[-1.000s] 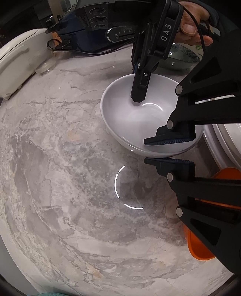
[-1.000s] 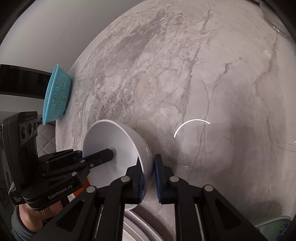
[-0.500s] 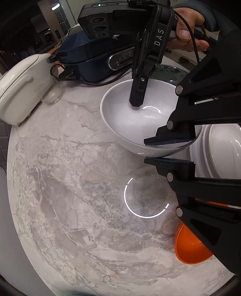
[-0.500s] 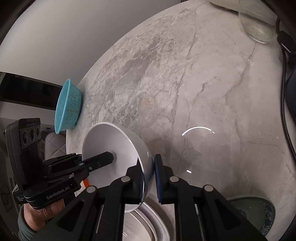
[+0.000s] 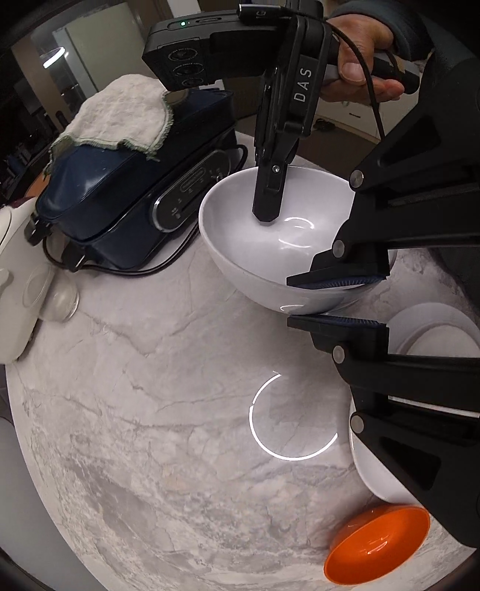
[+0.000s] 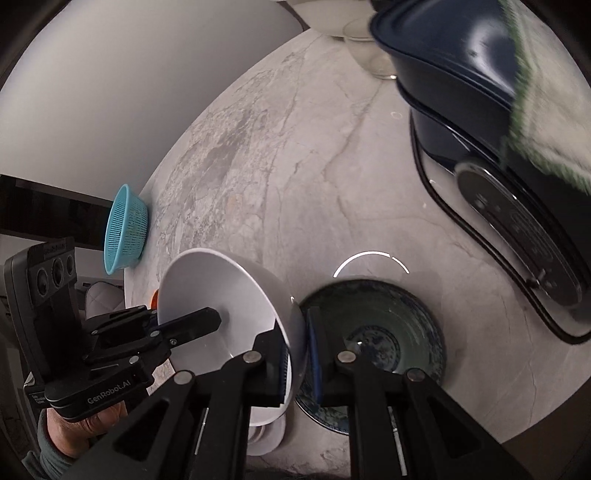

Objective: Organize plates and bowls
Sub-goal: 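Carry the white bowl with both grippers over the patterned bowl, then lower the white bowl into the patterned bowl and open both grippers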

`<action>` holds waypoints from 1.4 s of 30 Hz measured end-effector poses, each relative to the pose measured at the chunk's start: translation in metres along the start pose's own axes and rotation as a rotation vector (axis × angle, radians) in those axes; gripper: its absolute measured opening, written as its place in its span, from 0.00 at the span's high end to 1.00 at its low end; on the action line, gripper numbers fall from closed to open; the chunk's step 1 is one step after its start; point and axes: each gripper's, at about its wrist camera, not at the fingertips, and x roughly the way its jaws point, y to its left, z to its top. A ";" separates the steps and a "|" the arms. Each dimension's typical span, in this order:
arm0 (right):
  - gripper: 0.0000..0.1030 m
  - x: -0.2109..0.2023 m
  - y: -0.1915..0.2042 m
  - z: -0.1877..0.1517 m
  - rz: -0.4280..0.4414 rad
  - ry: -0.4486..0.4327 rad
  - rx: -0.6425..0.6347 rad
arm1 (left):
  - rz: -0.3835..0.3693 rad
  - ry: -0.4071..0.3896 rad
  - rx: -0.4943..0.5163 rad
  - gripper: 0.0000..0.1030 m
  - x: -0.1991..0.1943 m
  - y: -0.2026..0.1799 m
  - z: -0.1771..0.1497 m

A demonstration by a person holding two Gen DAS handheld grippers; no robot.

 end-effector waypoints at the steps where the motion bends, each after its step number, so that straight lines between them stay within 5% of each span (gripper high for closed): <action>1: 0.89 -0.001 -0.008 -0.006 -0.003 0.002 0.020 | -0.003 0.010 0.006 0.88 0.006 -0.004 -0.002; 18: 0.89 0.023 -0.067 -0.039 -0.080 0.064 0.139 | 0.040 0.128 0.016 0.88 0.089 -0.022 -0.009; 35: 0.90 0.036 -0.066 -0.036 -0.167 0.084 0.083 | 0.072 0.112 -0.013 0.87 0.097 -0.021 -0.004; 39: 0.90 0.039 -0.062 -0.037 -0.188 0.085 0.062 | 0.059 0.090 -0.024 0.74 0.089 -0.021 -0.004; 42: 0.90 0.042 -0.060 -0.037 -0.197 0.091 0.054 | 0.018 0.078 -0.029 0.53 0.085 -0.025 -0.004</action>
